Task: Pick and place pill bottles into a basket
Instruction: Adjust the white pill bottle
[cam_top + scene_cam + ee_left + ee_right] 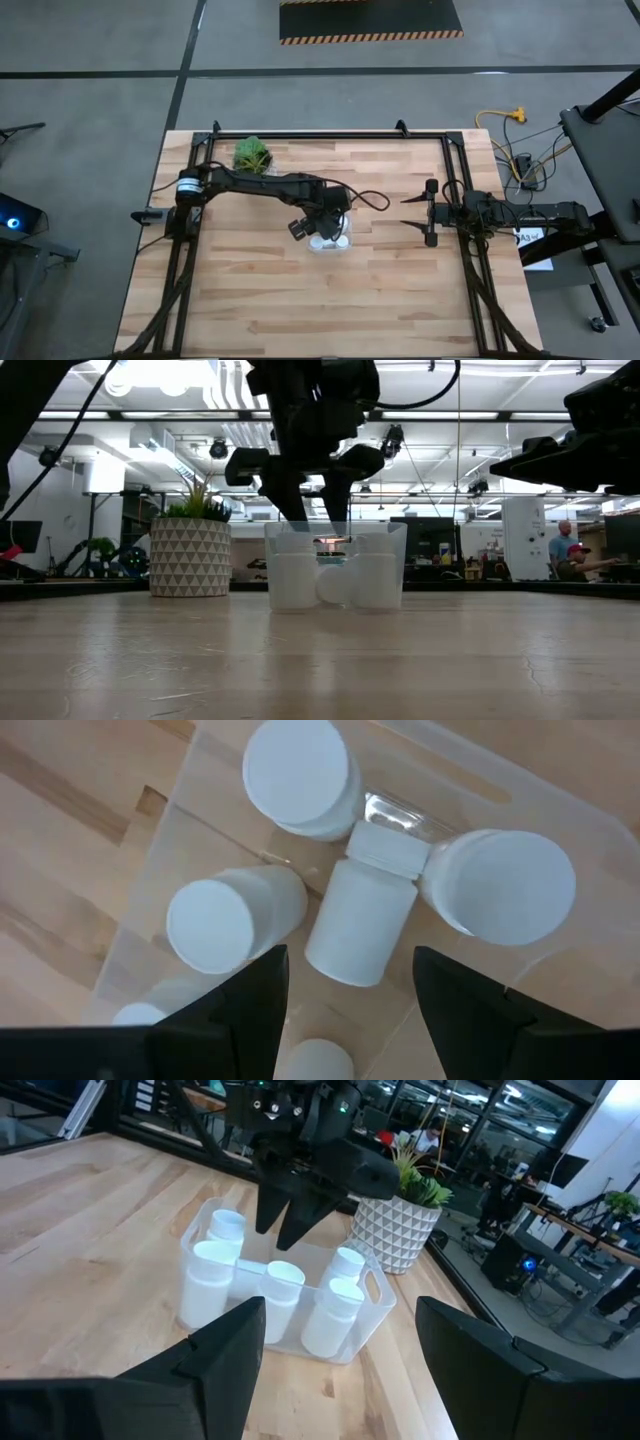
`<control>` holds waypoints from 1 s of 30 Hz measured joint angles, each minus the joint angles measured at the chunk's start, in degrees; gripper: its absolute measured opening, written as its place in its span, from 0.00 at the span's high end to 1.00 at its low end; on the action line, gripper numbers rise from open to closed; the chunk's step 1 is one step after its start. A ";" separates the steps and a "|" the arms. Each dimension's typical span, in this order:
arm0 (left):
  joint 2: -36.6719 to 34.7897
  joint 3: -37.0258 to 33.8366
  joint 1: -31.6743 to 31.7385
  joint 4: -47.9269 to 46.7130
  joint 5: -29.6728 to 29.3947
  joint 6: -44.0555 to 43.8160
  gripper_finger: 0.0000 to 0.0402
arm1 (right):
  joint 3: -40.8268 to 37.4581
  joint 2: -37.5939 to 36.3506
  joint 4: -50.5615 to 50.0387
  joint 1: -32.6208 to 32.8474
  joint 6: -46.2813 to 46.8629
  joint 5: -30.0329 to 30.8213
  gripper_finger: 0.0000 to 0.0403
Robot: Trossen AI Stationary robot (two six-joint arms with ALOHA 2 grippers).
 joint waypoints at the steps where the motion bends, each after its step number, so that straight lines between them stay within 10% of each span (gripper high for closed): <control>1: 0.42 -0.03 0.00 0.12 0.01 0.16 0.51 | 0.00 0.00 -0.01 -0.01 -0.02 0.00 0.38; 30: 5.71 -0.46 0.10 1.45 -0.35 1.09 0.51 | 0.00 0.02 0.00 0.00 -0.02 0.01 0.38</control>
